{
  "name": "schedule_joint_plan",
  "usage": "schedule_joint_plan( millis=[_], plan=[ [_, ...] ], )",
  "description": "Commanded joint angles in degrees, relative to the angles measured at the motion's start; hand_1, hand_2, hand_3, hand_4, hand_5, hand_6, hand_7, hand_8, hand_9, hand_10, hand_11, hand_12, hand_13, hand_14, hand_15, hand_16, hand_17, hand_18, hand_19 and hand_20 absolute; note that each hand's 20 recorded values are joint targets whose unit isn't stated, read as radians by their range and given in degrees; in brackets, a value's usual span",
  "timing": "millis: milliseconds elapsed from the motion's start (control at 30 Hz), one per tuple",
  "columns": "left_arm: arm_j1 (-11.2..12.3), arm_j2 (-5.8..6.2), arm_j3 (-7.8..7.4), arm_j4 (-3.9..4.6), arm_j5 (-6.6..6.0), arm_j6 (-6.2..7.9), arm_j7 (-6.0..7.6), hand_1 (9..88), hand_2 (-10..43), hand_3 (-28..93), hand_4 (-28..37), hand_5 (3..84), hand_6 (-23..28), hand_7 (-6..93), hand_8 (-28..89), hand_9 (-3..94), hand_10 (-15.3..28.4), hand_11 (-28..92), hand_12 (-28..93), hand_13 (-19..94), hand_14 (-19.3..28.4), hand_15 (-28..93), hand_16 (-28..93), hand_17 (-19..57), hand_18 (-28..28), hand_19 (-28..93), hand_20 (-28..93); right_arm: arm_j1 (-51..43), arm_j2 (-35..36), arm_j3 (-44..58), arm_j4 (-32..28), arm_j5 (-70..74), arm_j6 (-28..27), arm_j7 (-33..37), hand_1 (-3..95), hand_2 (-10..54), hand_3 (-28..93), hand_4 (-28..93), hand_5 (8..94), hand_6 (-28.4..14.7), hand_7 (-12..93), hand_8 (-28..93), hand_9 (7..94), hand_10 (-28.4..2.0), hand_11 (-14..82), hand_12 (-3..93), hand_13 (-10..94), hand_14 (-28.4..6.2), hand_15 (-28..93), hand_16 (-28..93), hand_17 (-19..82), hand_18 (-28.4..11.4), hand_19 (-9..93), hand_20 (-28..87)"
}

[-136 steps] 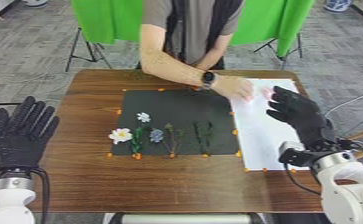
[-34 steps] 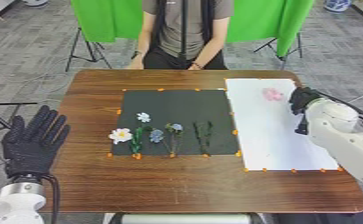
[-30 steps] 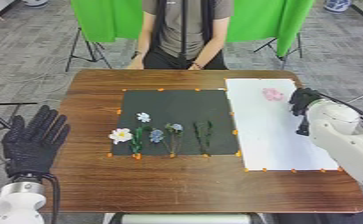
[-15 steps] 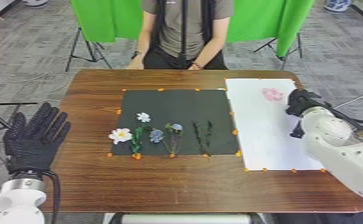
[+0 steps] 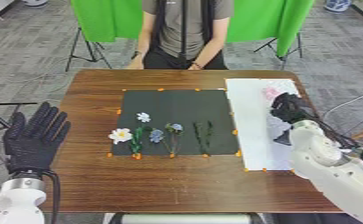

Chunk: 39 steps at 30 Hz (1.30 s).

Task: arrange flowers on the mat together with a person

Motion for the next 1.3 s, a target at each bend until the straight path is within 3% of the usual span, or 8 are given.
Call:
schedule_joint_plan(
  millis=[33, 233, 333, 567, 1000, 1100, 1200, 1300],
  plan=[
    [0.15, 0.06, 0.52, 0.67, -0.53, 0.17, -0.1, 26.2, 14.3, 68, -28.3, 42.8, 8.6, 12.8, -10, 34.6, 13.1, 18, 6, 24, 12.2, 23, -8, -5.0, 10.6, 26, 9, 4.88, -1.89, -3.77, -7.03, -2.01, 6.83, -1.83, 62.9, -4.4, 60, -28, 68.2, 3.8, 38, -6, 81.2, -6.4, 12.5, 46.7, 66, -2.6, 33, 46, 30, -14.1, 60, 33],
    [0.53, -0.23, 0.31, 0.68, -0.22, 0.45, -0.42, 26.1, 14.3, 68, -28.3, 42.8, 8.6, 12.7, -10, 34.6, 13.2, 18, 6, 24, 12.3, 23, -8, -4.9, 10.6, 26, 9, 9.72, -2.92, -11.93, -6.98, -1.06, 5.63, -4.18, 61.9, -4.7, 62, -28, 68.3, 3.5, 38, -6, 81.1, -6.3, 12.2, 46.2, 66, -2.6, 33, 46, 30, -14.3, 61, 32],
    [1.29, -0.5, -0.53, 0.32, 1.38, 1.97, -1.12, 26.2, 14.4, 68, -28.3, 42.7, 8.6, 12.8, -10, 34.6, 13.1, 18, 6, 24, 12.3, 23, -8, -4.8, 10.6, 26, 9, 12.11, -6.17, -15.57, -3.85, -4.55, 3.65, -5.07, 61.0, -4.9, 64, -28, 67.6, 3.0, 38, -6, 80.2, -6.6, 12.0, 46.0, 65, -2.4, 34, 46, 29, -15.0, 65, 34],
    [0.2, -0.01, 0.79, 0.64, -1.2, 1.68, -0.6, 26.1, 14.4, 68, -28.3, 42.8, 8.8, 12.8, -10, 34.8, 13.3, 18, 6, 24, 12.4, 23, -8, -4.7, 10.6, 26, 9, 13.33, -8.9, -18.38, -3.08, -5.77, 0.99, -4.74, 60.6, -4.9, 65, -28, 66.7, 2.8, 40, -6, 79.1, -6.8, 12.3, 45.5, 64, -2.6, 35, 46, 29, -15.7, 69, 37],
    [-0.54, 0.33, 1.17, 0.86, -1.75, 2.44, -0.16, 26.1, 14.5, 68, -28.3, 43.2, 8.8, 13.3, -10, 35.1, 13.5, 19, 6, 24, 12.3, 23, -8, -4.8, 10.7, 26, 9, 13.17, -9.46, -19.68, -3.71, -2.28, -3.21, -5.98, 59.1, -2.1, 65, -28, 63.7, 3.0, 43, -6, 77.5, -6.5, 12.3, 44.4, 63, -3.3, 38, 44, 28, -16.5, 70, 39],
    [-0.94, 0.05, 1.76, 1.02, -3.13, 1.77, -0.1, 25.9, 14.5, 68, -28.3, 43.3, 8.8, 13.4, -10, 35.2, 13.5, 19, 6, 24, 12.3, 23, -8, -4.7, 10.6, 26, 9, 13.78, -9.74, -20.92, -3.21, -4.85, -2.43, -6.05, 59.1, -2.0, 65, -28, 63.4, 3.0, 43, -7, 77.4, -6.4, 12.6, 44.6, 63, -3.5, 39, 44, 28, -16.5, 70, 39],
    [-1.56, 0.31, 2.27, 1.17, -6.09, 0.22, 0.13, 26.0, 14.6, 68, -28.3, 43.3, 8.8, 13.5, -10, 35.2, 13.5, 19, 6, 24, 12.3, 23, -8, -4.8, 10.7, 26, 9, 12.07, -9.71, -18.95, -4.43, -3.11, -3.32, -6.37, 58.9, -2.1, 65, -28, 62.2, 2.7, 42, -8, 76.8, -6.4, 12.2, 44.0, 62, -3.5, 39, 44, 28, -16.4, 69, 39],
    [-1.46, 0.01, 2.03, 1.09, -5.77, 0.66, -0.18, 25.9, 14.8, 68, -28.3, 43.2, 8.7, 13.6, -10, 35.2, 13.4, 18, 6, 24, 12.7, 24, -8, -5.1, 11.0, 27, 9, 10.81, -9.2, -18.07, -5.07, -4.3, -3.37, -6.61, 58.5, -2.2, 66, -28, 61.4, 2.6, 42, -8, 76.1, -6.3, 12.0, 43.7, 61, -3.4, 39, 44, 28, -16.3, 69, 39]
  ],
)
